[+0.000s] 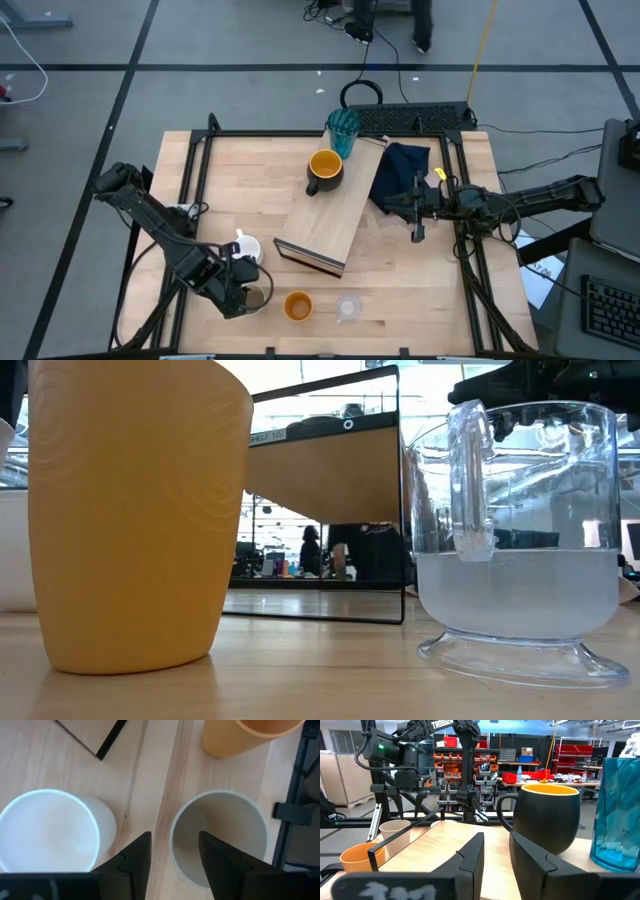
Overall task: Stack small to large cups/mugs on shelf
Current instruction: Put the gray cup on the shelf
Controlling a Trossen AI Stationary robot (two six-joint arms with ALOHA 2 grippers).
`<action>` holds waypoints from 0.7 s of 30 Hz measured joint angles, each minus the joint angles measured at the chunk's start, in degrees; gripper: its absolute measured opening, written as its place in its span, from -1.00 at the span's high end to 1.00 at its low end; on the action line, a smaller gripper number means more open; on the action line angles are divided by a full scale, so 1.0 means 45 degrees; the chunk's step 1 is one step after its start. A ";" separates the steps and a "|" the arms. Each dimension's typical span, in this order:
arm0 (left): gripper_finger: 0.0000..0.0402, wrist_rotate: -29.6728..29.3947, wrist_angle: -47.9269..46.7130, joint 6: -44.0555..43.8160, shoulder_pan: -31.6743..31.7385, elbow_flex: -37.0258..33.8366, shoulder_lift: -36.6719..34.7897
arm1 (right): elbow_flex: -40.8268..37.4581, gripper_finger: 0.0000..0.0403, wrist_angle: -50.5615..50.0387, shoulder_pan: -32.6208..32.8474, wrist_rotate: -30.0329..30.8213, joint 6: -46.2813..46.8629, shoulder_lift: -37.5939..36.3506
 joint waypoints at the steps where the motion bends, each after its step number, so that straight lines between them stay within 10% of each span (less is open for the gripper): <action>1: 0.19 0.0000 0.0088 0.0000 0.0003 0.0000 0.0000 | 0.0000 0.58 -0.0010 0.0000 0.0000 0.0000 0.0000; 21: 0.19 0.0520 0.1660 0.0185 0.0217 -0.1467 -0.0010 | 0.0000 0.58 -0.0286 0.0000 0.0000 0.0238 0.0005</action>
